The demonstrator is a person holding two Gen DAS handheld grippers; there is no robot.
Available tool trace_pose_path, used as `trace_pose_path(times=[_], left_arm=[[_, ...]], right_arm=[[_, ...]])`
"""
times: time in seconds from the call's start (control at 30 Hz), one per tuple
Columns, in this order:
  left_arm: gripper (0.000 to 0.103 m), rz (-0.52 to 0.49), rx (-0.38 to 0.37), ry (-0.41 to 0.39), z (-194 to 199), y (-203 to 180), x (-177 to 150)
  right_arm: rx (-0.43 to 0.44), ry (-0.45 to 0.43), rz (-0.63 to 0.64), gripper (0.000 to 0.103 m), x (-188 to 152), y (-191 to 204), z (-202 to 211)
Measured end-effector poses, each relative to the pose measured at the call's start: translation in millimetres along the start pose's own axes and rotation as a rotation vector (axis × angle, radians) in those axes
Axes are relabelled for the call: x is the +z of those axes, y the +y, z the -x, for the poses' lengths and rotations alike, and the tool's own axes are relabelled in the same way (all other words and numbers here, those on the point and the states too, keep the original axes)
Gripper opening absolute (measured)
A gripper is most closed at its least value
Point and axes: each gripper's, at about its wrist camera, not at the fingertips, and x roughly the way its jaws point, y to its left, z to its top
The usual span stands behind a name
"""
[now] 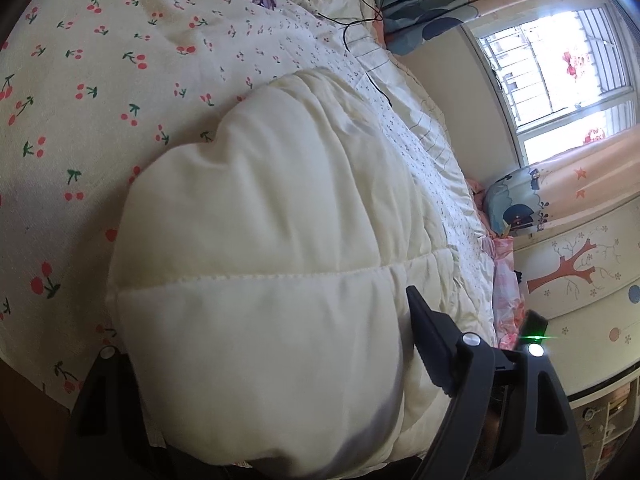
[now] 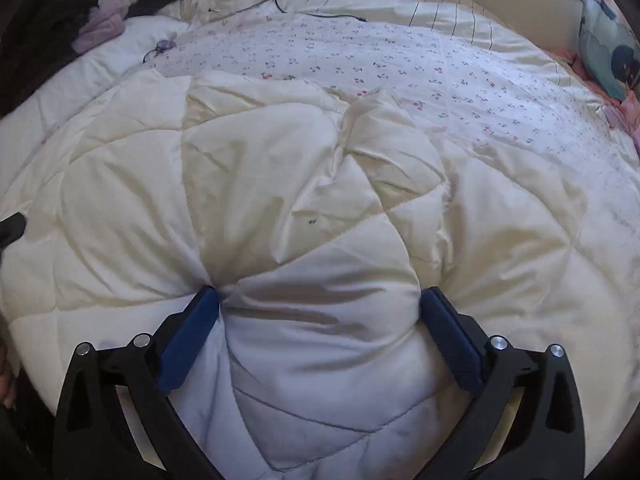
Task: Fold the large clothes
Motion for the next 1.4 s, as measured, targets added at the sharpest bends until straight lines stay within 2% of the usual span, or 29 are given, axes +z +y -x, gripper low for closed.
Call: trace_pose_path(times=[0.07, 0.13, 0.3, 0.53, 0.7, 0.8, 0.83, 0.9, 0.93, 1.0, 1.1, 1.17, 1.27, 1.3, 1.33, 1.4], left_arm=[[0.079, 0.003, 0.002, 0.002, 0, 0, 0], [0.079, 0.006, 0.001, 0.004, -1, 1, 0], [0.079, 0.006, 0.005, 0.005, -2, 0, 0], [0.079, 0.008, 0.012, 0.005, -2, 0, 1], [0.079, 0.018, 0.000, 0.009, -2, 2, 0], [0.079, 0.026, -0.010, 0.009, -2, 3, -1], [0.079, 0.027, -0.010, 0.010, -2, 4, -1], [0.080, 0.028, -0.013, 0.007, -1, 4, -1], [0.080, 0.026, -0.011, 0.007, -1, 5, -2], [0.080, 0.022, -0.006, 0.004, -1, 4, -2], [0.080, 0.023, -0.002, 0.003, 0, 3, -3], [0.081, 0.024, -0.003, 0.006, -1, 3, -3], [0.081, 0.033, -0.015, 0.007, -2, 5, -2], [0.081, 0.040, -0.024, 0.009, -2, 6, -2], [0.082, 0.043, -0.029, 0.010, -2, 6, -3], [0.083, 0.041, -0.036, 0.011, -2, 5, -3]], right_arm=[[0.020, -0.007, -0.028, 0.097, -1, -4, 11], [0.080, -0.050, -0.051, 0.097, -16, -4, 33], [0.028, -0.061, 0.070, 0.097, -56, 18, 51], [-0.047, -0.082, 0.083, 0.097, -67, 36, 53], [-0.042, -0.111, 0.063, 0.097, -71, 35, 58], [0.025, -0.188, 0.076, 0.097, -64, 36, 80], [0.028, -0.175, 0.092, 0.097, -62, 37, 79], [0.035, -0.038, 0.170, 0.097, -61, 44, 55], [0.037, -0.004, 0.197, 0.097, -63, 45, 45], [0.074, -0.030, 0.180, 0.097, -59, 38, 47], [0.121, -0.140, 0.086, 0.097, -36, 21, 68], [0.057, -0.169, 0.035, 0.097, -10, 9, 67], [-0.004, -0.148, -0.017, 0.097, 22, -6, 40], [-0.024, -0.111, -0.033, 0.097, 29, -11, 19], [-0.015, -0.024, -0.031, 0.097, 32, -13, -14], [0.000, -0.002, -0.015, 0.097, 32, -11, -30]])
